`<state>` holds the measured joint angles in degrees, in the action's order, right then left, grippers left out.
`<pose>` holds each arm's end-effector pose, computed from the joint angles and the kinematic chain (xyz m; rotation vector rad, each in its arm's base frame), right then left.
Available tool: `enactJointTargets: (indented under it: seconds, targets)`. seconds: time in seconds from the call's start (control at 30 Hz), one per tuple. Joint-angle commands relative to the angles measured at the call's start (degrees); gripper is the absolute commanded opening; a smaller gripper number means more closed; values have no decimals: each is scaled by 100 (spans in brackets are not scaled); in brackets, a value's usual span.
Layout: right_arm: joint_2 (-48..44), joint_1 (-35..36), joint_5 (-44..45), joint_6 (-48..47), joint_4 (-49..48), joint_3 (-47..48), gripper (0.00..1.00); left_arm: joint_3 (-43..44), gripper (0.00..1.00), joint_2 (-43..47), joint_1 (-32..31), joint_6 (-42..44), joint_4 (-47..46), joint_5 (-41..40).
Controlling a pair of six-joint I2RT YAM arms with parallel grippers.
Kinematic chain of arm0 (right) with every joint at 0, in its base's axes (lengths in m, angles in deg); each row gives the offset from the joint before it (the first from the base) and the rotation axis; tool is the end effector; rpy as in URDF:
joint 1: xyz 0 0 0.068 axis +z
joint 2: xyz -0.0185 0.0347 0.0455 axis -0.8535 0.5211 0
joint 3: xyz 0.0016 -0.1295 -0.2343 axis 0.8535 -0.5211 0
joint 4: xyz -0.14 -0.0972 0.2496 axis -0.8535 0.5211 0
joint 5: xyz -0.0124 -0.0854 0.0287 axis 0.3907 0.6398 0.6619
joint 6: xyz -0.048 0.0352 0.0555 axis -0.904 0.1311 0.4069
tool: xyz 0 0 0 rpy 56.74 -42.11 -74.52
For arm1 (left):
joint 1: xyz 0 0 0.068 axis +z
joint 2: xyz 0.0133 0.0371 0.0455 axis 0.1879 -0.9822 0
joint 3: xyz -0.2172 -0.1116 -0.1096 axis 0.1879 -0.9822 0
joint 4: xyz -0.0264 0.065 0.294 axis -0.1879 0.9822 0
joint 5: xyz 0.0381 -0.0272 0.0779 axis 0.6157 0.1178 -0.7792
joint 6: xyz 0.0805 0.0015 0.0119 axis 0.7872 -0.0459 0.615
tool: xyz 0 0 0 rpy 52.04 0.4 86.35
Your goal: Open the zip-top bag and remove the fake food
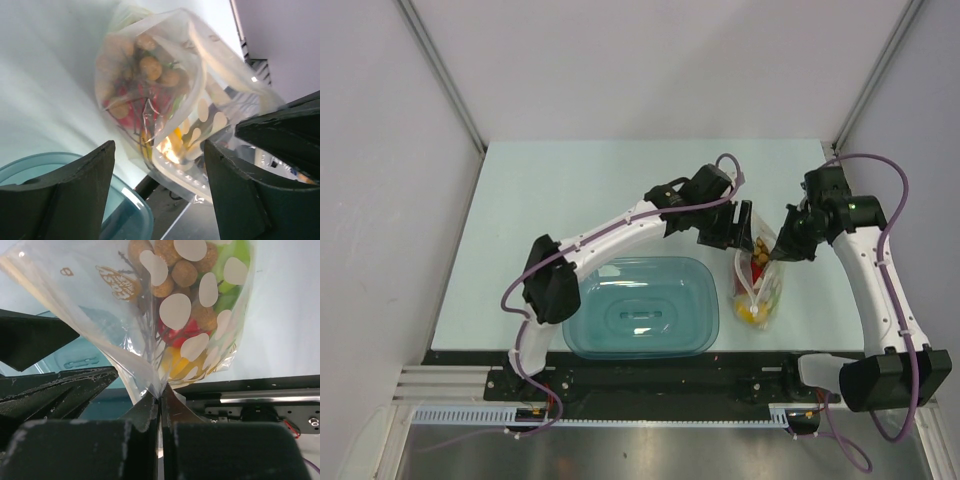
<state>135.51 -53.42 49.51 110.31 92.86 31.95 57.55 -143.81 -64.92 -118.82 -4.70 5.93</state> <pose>0.2722 0.0340 0.3201 0.4063 2.7032 0.3288 0.3004 -0.4501 0.2771 0.5222 2.5167 -1.0751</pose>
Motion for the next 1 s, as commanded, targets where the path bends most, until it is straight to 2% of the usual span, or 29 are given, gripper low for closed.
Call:
enactJointTargets:
  seconds: [0.0, 0.1, 0.2, 0.33, 0.37, 0.4, 0.47, 0.5, 0.6, 0.63, 0.7, 0.8, 0.9, 0.97]
  targets:
    - [-229, -218, -486, 3, -238, -43, 0, 9, 77, 211, 12, 299, 94, -370]
    - [-265, -280, -600, 20, -308, -140, 0, 25, 79, -16, 12, 282, -47, -64]
    - [-265, -306, -627, -15, -334, -211, 0, 157, 74, -228, 12, 142, -310, 183]
    - [-291, -341, -636, -76, -335, -228, 0, 446, 44, -456, 30, 71, -513, 482]
    - [-274, -341, -644, -85, -335, -228, 0, 509, 39, -483, 30, 71, -530, 483]
    - [-274, -350, -645, -94, -326, -211, 0, 622, 22, -510, 38, 80, -531, 500]
    - [-291, -367, -618, -111, -299, -211, 0, 772, 4, -598, 38, 106, -487, 500]
    - [-291, -368, -575, -129, -282, -202, 0, 912, 0, -607, 30, 141, -408, 483]
    - [-274, -376, -171, -173, -89, -88, 20, 836, 0, -405, 21, 106, -337, 509]
    - [-308, -368, -48, -199, 25, -1, 37, 730, 0, -283, 21, 54, -485, 552]
    - [-326, -350, 207, -217, 105, 88, 53, 284, 0, 78, 12, -271, -784, 781]
    - [-361, -245, 436, -156, 254, 237, 67, -105, 0, 342, -23, -667, -1303, 1009]
    - [-370, 80, 752, -68, 394, 387, 74, -62, 0, 273, -93, -895, -1392, 1193]
    - [-309, 430, 1121, 37, 465, 509, 75, 34, 0, 202, -163, -992, -1480, 1247]
